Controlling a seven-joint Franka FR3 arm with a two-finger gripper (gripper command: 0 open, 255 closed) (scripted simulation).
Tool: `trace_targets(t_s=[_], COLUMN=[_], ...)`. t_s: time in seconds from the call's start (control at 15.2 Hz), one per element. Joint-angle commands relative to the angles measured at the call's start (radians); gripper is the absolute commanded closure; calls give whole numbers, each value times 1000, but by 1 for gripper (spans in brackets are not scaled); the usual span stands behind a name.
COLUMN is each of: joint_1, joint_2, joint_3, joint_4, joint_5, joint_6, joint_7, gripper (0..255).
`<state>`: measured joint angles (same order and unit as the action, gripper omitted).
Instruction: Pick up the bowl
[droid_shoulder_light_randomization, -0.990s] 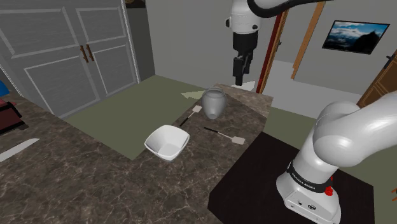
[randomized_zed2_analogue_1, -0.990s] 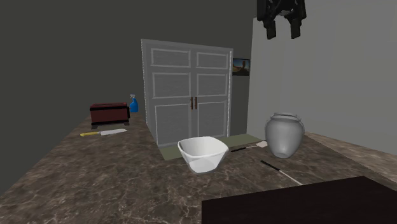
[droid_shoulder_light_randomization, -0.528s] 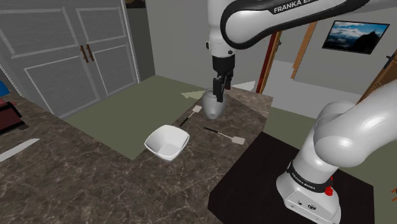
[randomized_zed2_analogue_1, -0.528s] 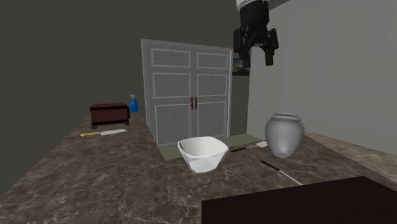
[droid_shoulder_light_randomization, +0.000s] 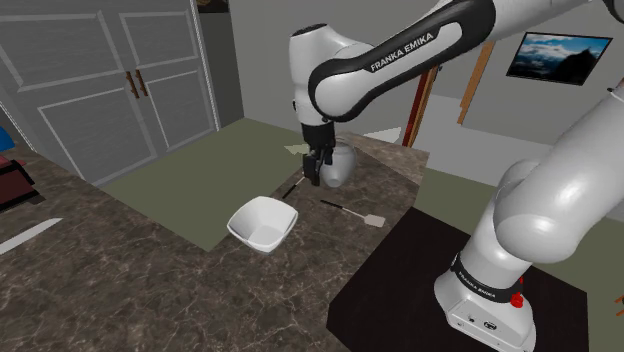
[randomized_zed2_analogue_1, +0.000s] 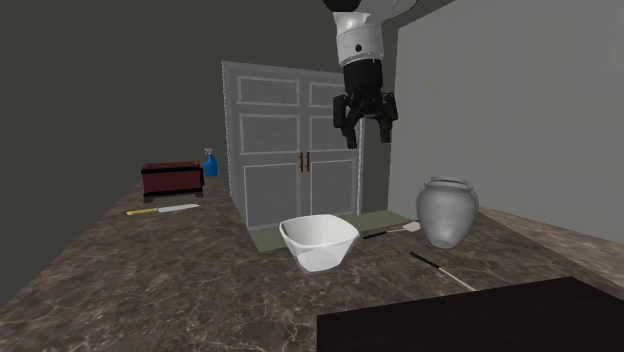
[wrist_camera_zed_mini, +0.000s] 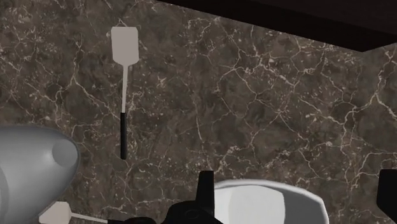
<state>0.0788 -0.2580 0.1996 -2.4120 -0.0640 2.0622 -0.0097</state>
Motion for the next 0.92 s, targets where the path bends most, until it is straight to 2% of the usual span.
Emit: trace_targets(t_s=[0.0, 0.46, 0.86], joint_1=[4, 25, 67], joint_2=[74, 338, 570], joint_3=[15, 50, 52], joint_4=[19, 127, 268], joint_5=[-10, -79, -156], joint_6=[55, 201, 280], joint_7=[20, 100, 168], gripper=[0, 0, 0])
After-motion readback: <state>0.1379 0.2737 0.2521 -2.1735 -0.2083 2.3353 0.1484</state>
